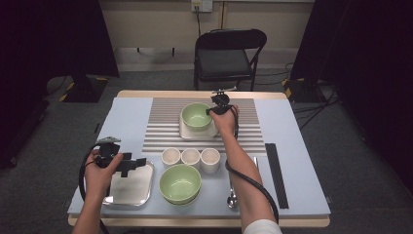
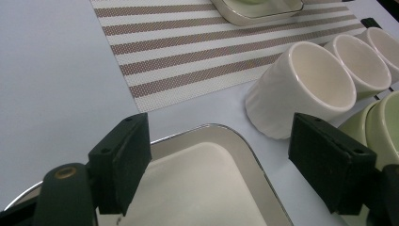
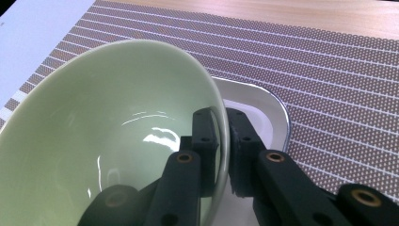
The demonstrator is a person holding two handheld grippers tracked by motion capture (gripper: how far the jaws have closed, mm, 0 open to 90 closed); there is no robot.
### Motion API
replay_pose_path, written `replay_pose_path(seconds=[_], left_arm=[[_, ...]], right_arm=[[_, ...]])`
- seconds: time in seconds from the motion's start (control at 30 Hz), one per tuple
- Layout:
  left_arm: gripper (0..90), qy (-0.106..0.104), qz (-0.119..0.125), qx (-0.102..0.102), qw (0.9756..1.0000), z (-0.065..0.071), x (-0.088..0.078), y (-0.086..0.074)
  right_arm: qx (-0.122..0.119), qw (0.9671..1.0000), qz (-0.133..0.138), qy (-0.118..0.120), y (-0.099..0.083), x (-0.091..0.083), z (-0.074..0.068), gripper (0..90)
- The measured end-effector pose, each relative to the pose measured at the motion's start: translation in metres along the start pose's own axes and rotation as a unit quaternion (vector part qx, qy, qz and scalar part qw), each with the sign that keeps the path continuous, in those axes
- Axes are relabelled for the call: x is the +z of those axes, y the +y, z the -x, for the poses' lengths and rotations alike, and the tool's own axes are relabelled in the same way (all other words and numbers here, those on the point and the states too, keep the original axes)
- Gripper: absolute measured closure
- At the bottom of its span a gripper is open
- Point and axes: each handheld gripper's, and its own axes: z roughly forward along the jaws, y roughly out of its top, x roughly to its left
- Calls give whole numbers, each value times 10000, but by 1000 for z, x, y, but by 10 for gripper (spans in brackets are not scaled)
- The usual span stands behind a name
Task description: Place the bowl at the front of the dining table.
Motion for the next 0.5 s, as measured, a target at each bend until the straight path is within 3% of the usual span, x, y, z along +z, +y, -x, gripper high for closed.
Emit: replay_pose_path(seconds=[0.5], left_arm=[[213, 9, 11, -5, 10000, 1, 0, 0]], right_arm=[[-57, 9999, 57, -74, -2, -2, 2, 831]])
